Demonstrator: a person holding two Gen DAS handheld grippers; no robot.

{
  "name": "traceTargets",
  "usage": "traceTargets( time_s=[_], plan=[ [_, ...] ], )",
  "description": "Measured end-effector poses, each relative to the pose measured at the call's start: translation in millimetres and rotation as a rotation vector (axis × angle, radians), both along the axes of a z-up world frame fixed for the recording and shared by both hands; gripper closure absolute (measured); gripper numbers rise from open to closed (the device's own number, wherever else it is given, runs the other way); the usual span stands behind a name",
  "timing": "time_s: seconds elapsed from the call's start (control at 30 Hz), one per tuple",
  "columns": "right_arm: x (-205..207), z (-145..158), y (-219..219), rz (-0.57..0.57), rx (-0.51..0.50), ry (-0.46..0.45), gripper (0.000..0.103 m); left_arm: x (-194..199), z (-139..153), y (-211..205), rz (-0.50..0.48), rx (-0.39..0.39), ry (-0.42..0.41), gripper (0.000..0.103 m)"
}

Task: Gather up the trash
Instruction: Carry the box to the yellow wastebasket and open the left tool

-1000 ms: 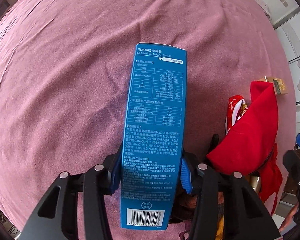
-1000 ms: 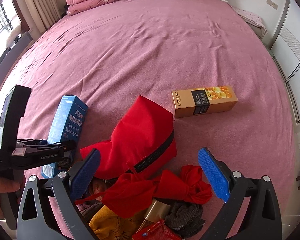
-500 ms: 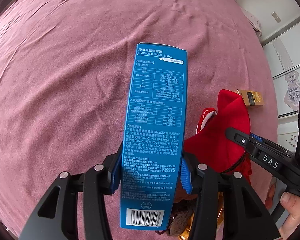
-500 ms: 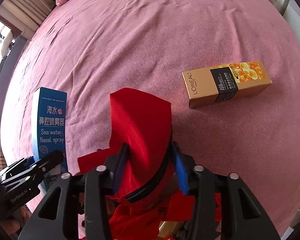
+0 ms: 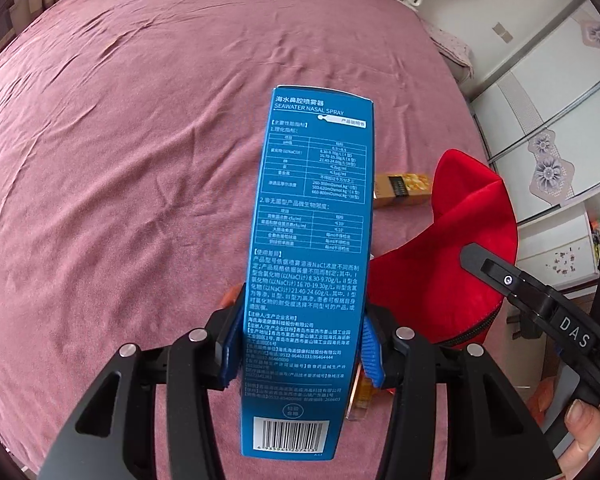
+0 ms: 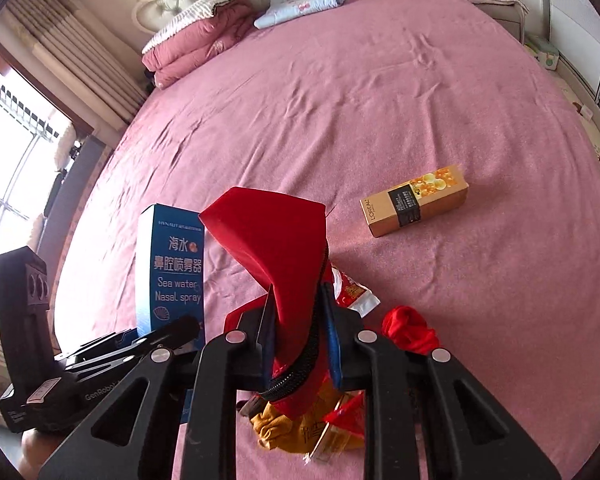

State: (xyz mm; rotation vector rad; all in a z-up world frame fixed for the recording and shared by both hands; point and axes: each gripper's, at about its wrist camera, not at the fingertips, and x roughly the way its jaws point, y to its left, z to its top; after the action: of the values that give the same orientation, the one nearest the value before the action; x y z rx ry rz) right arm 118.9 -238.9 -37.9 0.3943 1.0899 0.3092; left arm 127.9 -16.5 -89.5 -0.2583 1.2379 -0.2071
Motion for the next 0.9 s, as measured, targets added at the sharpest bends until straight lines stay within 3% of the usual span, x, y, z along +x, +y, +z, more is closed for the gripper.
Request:
traceTargets(
  time_s=[0.27, 0.53, 0.9],
  plan=[
    [-66.3, 28.4, -76.7, -0.093, -0.048, -0.018, 0.083, -41.8, 32.7, -73.7, -0.142, -0.009, -0.027, 0.056],
    [-148.2, 32.9, -187.1, -0.248, -0.088, -0.017, 0.083, -82.7, 44.0, -185.9, -0.306, -0.029, -0.015, 0.056],
    [-263.1, 11.4, -358.4, -0.486, -0.15, 0.041, 0.083, -139.5, 20.0, -378.9, -0.571, -0.048, 0.043, 0.056]
  ],
)
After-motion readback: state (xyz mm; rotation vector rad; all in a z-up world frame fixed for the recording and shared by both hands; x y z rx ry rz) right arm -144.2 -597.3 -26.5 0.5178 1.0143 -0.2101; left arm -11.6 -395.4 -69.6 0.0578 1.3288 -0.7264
